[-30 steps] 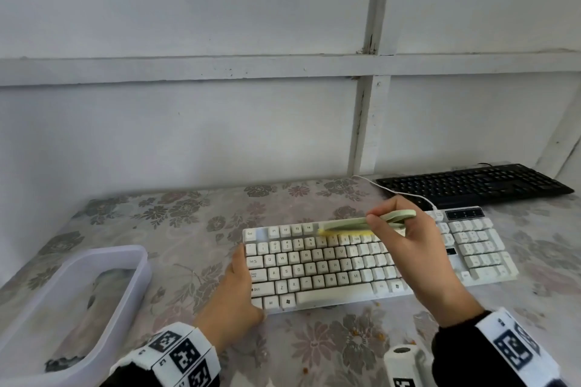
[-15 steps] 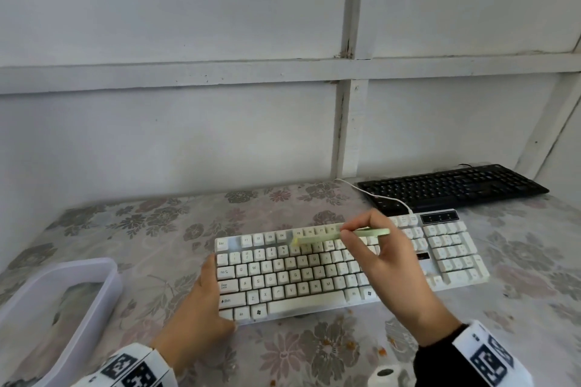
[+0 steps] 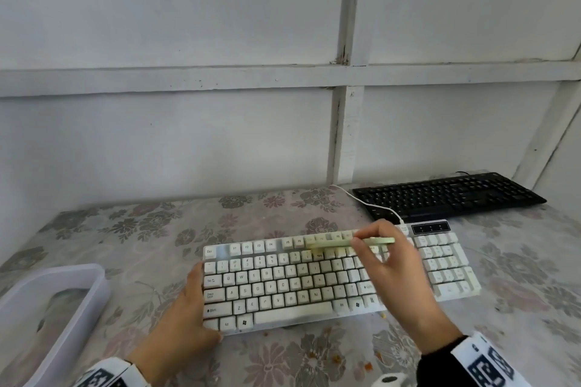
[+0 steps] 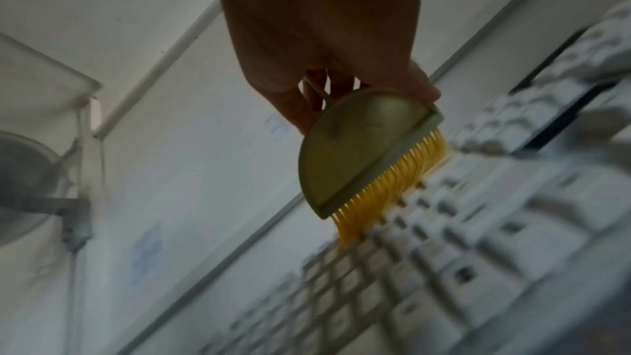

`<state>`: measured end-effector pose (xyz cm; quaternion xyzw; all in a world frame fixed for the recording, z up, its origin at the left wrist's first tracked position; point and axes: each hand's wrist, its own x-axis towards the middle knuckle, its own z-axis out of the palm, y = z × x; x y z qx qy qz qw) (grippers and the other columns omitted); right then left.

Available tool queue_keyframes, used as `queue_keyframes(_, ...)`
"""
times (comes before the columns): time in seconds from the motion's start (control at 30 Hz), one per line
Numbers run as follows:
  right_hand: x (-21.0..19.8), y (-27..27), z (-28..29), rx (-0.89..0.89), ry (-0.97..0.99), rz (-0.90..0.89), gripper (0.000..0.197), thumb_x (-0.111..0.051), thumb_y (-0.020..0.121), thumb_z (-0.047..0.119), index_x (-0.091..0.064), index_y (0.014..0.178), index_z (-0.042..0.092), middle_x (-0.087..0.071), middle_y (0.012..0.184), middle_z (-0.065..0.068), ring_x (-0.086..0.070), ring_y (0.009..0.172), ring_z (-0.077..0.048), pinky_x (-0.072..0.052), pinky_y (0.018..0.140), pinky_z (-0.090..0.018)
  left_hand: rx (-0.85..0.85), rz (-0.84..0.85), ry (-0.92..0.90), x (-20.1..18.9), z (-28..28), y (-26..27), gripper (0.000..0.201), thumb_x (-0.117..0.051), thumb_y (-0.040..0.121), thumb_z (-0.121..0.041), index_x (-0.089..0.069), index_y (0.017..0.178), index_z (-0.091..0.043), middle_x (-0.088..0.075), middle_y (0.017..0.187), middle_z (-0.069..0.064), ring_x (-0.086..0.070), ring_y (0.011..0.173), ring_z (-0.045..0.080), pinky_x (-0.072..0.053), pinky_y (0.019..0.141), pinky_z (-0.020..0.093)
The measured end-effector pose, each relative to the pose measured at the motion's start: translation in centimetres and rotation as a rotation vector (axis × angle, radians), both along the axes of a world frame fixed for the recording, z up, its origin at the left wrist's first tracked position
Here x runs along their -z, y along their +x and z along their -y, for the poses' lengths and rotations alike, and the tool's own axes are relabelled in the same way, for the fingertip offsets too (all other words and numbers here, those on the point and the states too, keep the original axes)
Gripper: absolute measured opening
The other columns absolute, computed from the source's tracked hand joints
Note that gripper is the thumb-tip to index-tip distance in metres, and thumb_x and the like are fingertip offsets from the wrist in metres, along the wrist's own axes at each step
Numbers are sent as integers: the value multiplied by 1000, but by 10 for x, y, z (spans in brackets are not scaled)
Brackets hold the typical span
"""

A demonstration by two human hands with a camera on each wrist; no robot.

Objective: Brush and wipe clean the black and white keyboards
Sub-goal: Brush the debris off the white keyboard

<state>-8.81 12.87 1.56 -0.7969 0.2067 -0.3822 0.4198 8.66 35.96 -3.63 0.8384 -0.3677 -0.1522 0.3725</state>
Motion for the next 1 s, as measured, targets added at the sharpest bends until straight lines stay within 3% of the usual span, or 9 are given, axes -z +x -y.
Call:
queue_keyframes(0.13,-14,-17,24,95,27,45,12,-63,87,12,-60,79,20,-63,74,5,-55,65,-11,-44,59,-20,-7,43,3,-1,2,-1,87,-71,64,-20,-9,113,-57,-28,119,-30,-46,106,-3,-38,87,17)
queue_keyframes(0.23,-24,-25,29,45,143,167,12,-62,87,7,-60,77,13,-61,66,5,-48,57,-10,-39,51,-16,-17,25,47,-1,3,0,91,-73,65,-18,-8,123,-45,-19,113,-39,-44,103,-7,-37,80,12)
queue_keyframes(0.33,-21,-24,28,-27,193,164,10,-62,88,5,-59,79,8,-58,63,-3,-46,54,-8,-39,49,-15,-28,24,67,0,2,2,94,-74,62,-17,-8,125,-41,-22,112,-39,-45,103,-6,-38,76,11)
queue_keyframes(0.4,-14,-25,33,-19,166,117,10,-61,88,4,-59,78,8,-59,68,-6,-48,55,-8,-41,50,-13,-31,23,76,0,3,2,95,-74,63,-15,-8,126,-40,-21,110,-39,-40,100,-14,-36,74,7)
queue_keyframes(0.53,-4,-36,63,79,74,44,15,-62,88,7,-59,77,17,-62,75,6,-55,67,-5,-42,58,-10,-45,21,64,-1,5,2,97,-75,62,-16,-11,131,-37,-22,110,-38,-36,98,-19,-34,77,9)
queue_keyframes(0.67,-11,-48,77,148,18,87,14,-62,87,5,-60,77,15,-63,78,6,-56,70,-6,-41,58,-7,-65,30,77,0,4,2,96,-76,63,-19,-8,128,-41,-25,108,-37,-42,97,-12,-34,76,10)
queue_keyframes(0.73,-14,-49,76,106,46,141,15,-62,87,3,-60,76,14,-63,76,1,-56,69,-9,-43,60,-13,-68,45,64,1,4,3,98,-78,62,-24,-8,129,-42,-23,109,-39,-41,102,-5,-34,81,14)
queue_keyframes(0.83,-11,-47,77,40,89,140,16,-62,87,3,-61,76,14,-63,75,-1,-56,71,-11,-44,63,-17,-56,53,53,4,3,5,98,-79,59,-32,-13,131,-41,-23,117,-36,-37,107,-6,-33,89,18)
queue_keyframes(1.0,-8,-56,103,162,17,60,15,-62,87,4,-59,77,15,-63,76,8,-55,69,-4,-40,60,-7,-55,68,66,6,1,7,97,-78,57,-40,-16,132,-46,-29,121,-30,-43,110,-2,-39,90,22)
